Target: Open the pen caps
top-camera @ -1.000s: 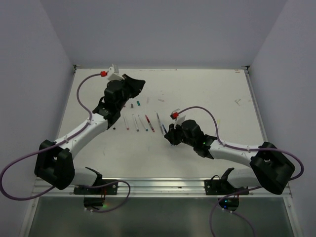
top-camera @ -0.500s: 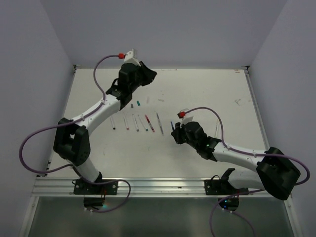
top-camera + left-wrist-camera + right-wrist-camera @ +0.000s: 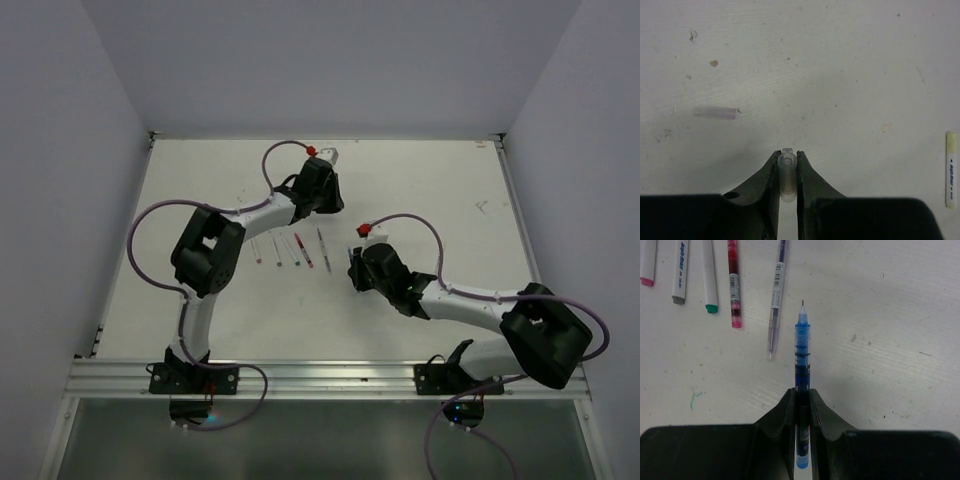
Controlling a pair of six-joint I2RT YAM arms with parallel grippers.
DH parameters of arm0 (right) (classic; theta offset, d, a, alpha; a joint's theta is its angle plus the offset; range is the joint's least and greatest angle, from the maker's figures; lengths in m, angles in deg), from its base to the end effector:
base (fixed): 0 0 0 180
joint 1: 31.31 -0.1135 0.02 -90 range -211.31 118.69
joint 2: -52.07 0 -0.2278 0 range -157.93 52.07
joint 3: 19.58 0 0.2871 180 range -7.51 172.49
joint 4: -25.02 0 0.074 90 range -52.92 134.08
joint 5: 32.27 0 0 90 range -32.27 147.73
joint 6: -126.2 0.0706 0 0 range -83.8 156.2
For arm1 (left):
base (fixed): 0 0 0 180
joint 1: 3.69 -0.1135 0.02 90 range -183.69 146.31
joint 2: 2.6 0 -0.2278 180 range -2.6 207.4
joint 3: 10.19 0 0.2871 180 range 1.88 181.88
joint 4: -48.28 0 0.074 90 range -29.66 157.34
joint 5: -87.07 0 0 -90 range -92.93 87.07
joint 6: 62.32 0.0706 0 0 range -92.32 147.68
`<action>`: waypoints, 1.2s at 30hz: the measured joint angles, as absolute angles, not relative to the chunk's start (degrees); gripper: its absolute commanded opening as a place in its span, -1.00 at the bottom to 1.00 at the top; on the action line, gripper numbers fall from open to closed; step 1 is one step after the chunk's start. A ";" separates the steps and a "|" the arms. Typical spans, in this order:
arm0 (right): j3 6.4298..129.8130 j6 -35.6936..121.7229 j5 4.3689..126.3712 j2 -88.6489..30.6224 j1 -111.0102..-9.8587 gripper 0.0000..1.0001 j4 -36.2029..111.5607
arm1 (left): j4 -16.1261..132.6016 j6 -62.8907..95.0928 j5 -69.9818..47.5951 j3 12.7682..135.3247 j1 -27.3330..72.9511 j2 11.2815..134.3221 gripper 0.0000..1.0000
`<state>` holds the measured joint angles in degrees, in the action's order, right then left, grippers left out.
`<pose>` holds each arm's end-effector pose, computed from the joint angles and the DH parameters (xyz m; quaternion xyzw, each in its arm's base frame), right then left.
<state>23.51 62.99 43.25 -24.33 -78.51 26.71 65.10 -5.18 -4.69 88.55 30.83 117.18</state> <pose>0.2324 0.2250 0.0956 -0.0986 0.8763 0.1864 0.4331 0.4233 -0.2938 0.1194 0.0198 0.8980 -0.2552 0.3580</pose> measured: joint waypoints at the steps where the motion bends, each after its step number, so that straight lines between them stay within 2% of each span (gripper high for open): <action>1: 23.75 63.12 43.31 -24.88 -78.49 -1.00 26.71 | 64.77 -4.81 -4.67 88.59 30.83 117.95 -0.72; 9: 24.72 63.60 44.19 -27.87 -78.49 -1.00 26.21 | 57.69 -2.58 -4.65 89.12 30.81 122.84 -0.65; 18: 26.86 63.64 44.80 -31.00 -78.51 -1.00 25.82 | 52.22 -1.18 -4.69 89.29 30.31 127.11 -0.42; 26: 30.18 63.84 43.10 -35.31 -78.49 -0.99 26.10 | 50.32 -1.07 -4.67 89.43 29.59 127.70 -0.31; 36: 37.04 64.58 39.31 -42.56 -77.20 -0.78 27.06 | 50.60 -1.07 -4.41 88.99 29.32 126.45 -0.06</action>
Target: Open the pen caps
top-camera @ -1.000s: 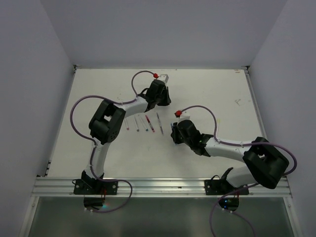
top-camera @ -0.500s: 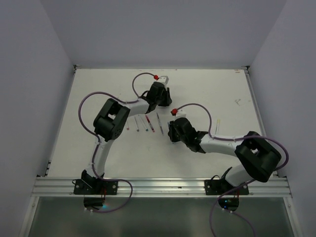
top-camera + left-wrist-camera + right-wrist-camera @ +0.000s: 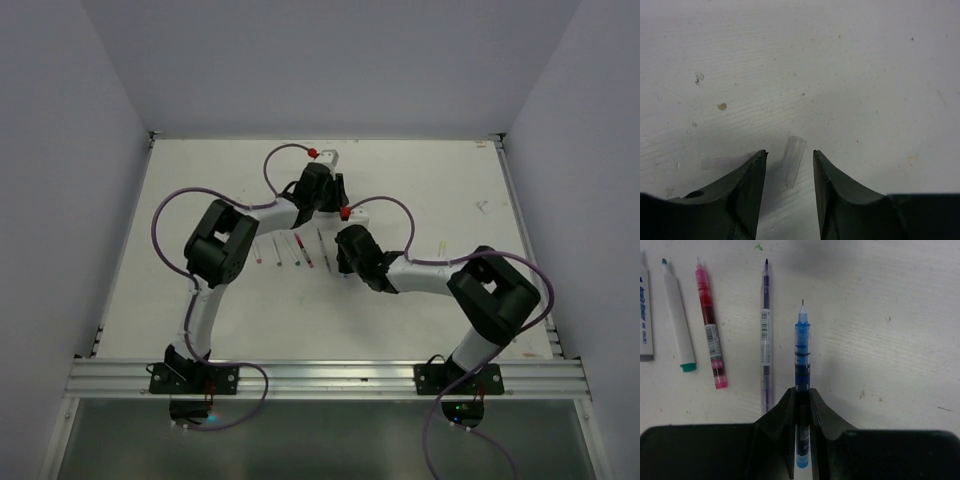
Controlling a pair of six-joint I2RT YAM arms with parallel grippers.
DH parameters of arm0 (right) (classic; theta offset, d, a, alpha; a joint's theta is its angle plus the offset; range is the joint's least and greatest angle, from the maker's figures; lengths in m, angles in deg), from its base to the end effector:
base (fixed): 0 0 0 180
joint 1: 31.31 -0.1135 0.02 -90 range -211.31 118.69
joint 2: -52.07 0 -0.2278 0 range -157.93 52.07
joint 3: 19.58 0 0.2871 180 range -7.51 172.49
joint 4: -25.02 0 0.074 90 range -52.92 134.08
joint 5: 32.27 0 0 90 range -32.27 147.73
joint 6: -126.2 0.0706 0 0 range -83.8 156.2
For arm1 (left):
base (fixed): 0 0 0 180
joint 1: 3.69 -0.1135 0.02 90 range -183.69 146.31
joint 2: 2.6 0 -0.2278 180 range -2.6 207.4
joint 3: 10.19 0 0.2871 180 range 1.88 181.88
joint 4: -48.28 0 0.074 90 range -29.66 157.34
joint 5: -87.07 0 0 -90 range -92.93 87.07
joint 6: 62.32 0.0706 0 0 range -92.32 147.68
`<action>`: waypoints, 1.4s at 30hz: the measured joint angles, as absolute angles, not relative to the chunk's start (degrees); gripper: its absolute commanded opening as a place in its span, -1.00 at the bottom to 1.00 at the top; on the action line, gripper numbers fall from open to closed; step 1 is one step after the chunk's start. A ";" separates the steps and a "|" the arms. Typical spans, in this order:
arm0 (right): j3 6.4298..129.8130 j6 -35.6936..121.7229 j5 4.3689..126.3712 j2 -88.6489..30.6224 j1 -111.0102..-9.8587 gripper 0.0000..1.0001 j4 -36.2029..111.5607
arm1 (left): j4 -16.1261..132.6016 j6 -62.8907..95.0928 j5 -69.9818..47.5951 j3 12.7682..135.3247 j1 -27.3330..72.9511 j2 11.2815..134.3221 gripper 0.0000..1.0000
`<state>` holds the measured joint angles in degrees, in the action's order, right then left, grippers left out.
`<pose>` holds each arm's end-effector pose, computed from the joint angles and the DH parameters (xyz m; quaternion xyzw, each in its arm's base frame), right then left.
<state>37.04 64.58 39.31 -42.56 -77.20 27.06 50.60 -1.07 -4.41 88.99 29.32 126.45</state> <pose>0.2753 0.2519 0.0730 -0.0694 0.8947 0.1359 0.4199 0.4475 -0.2929 0.0704 0.0388 0.8745 -0.2578 0.4090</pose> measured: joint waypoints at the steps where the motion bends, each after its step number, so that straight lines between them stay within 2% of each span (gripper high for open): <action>1: 37.70 64.67 39.12 -43.41 -76.93 -0.73 27.13 | 50.82 -1.03 -4.32 88.57 29.32 125.55 -0.04; 8: 40.17 65.08 38.72 -47.57 -75.54 -0.48 27.28 | 51.92 -1.05 -0.19 84.99 29.00 110.91 0.14; 12: 40.78 65.78 38.77 -48.07 -75.43 -0.23 27.61 | 51.74 -1.64 2.37 80.75 27.53 99.63 0.31; 15: 41.15 66.33 38.79 -48.00 -75.45 -0.15 28.46 | 51.85 -2.23 4.25 75.61 25.91 91.04 0.50; 18: 41.44 66.94 38.40 -46.96 -75.43 0.12 30.89 | 53.29 -2.89 6.00 69.62 24.67 83.33 0.68; 22: 41.59 67.07 36.23 -41.80 -75.05 0.32 35.85 | 57.99 -3.04 8.07 63.48 24.45 74.71 0.99; 26: 43.45 67.34 34.68 -36.25 -71.82 0.37 41.66 | 63.30 -3.13 10.50 57.82 24.43 65.10 1.00; 32: 42.73 68.19 32.34 -30.58 -60.41 0.37 47.91 | 70.23 -2.34 13.38 53.71 24.36 53.34 1.00; 42: 39.82 69.65 30.46 -28.64 -44.50 0.23 56.94 | 77.49 0.46 15.81 50.06 24.32 45.69 1.00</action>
<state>39.82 69.65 30.46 -28.64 -44.50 56.94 77.49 0.46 15.81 50.06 24.32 45.69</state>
